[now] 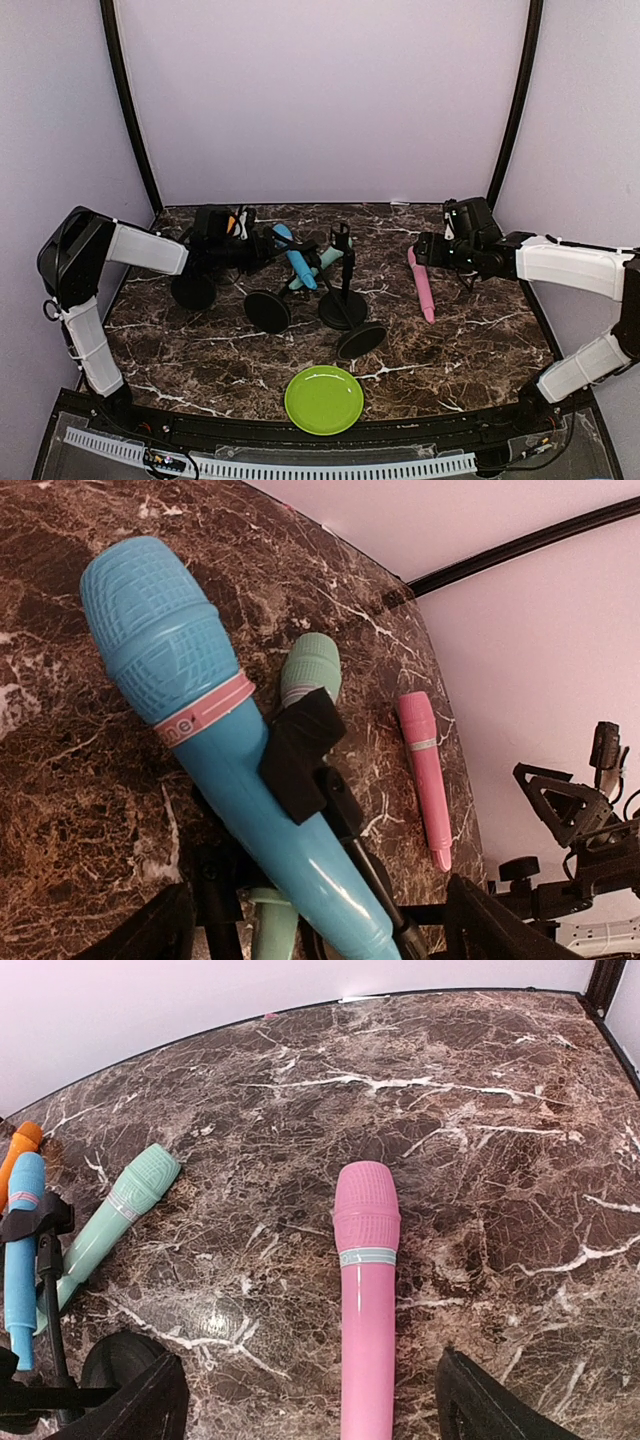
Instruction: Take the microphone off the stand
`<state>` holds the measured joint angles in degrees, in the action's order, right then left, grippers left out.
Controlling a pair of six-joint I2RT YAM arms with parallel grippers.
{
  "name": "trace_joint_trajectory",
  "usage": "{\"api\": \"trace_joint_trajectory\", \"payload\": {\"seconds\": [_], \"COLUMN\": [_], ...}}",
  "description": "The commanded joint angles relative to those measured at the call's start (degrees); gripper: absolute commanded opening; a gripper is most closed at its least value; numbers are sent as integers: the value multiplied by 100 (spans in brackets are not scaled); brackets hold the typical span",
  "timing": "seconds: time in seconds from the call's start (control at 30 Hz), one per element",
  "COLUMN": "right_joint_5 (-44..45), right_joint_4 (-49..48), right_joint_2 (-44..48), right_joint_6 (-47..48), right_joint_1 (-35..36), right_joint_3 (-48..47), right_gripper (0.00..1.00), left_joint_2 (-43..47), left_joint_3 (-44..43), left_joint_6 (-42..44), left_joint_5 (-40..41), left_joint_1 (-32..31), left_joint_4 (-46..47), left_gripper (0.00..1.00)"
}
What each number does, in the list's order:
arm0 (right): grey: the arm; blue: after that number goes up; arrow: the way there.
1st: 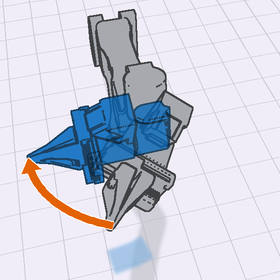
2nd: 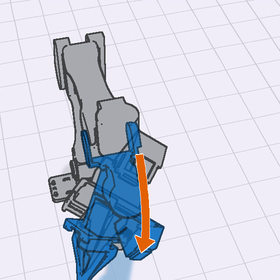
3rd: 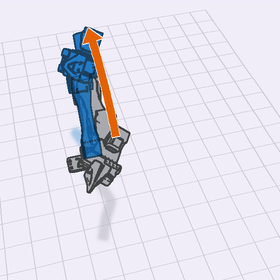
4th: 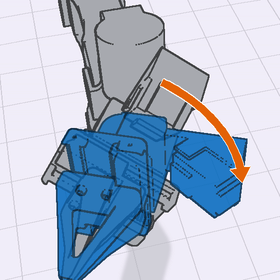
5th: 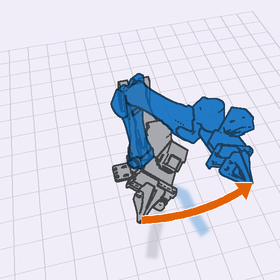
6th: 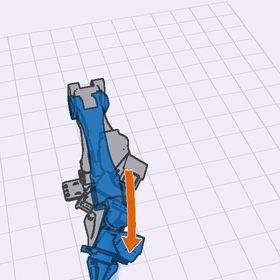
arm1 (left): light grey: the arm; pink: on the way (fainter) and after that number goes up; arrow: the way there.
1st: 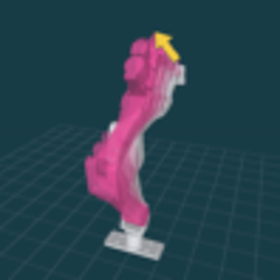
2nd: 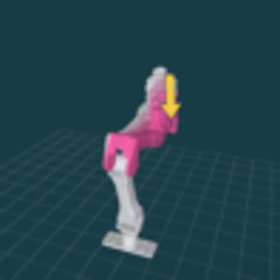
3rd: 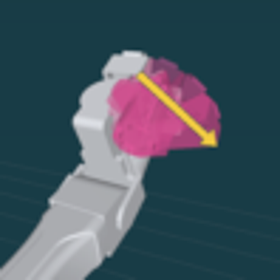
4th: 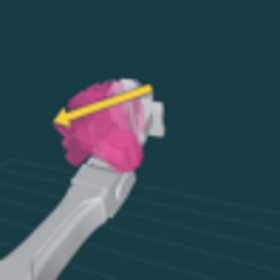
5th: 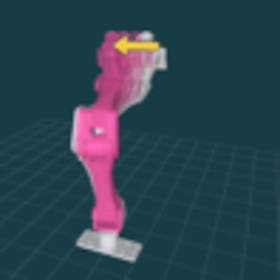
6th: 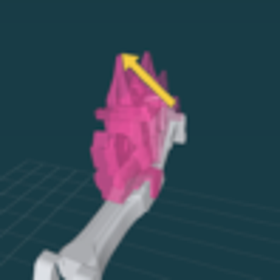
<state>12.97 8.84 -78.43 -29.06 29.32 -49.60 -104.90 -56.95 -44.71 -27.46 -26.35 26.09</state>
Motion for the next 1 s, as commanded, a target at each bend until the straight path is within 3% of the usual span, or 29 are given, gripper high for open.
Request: {"api": "trace_joint_trajectory", "payload": {"seconds": [0.0,0.2,0.53,0.97], "right_joint_5": [-129,-283,-313,-324], "right_joint_4": [-345,-679,-761,-772], "right_joint_2": [138,203,159,74], "right_joint_6": [11,25,53,36], "right_joint_1": [-5,-5,-5,-5], "right_joint_3": [67,170,188,187], "right_gripper": [86,85,85,85], "left_joint_2": [-185,-783,-1348,-1593], "left_joint_3": [-161,-504,-932,-1214], "left_joint_6": [-302,-439,-731,-1017], "left_joint_5": [-25,-91,-255,-252], "left_joint_1": [-1,-10,-11,-10], "left_joint_4": [354,519,1008,1264], "left_gripper": [88,82,80,59]}}
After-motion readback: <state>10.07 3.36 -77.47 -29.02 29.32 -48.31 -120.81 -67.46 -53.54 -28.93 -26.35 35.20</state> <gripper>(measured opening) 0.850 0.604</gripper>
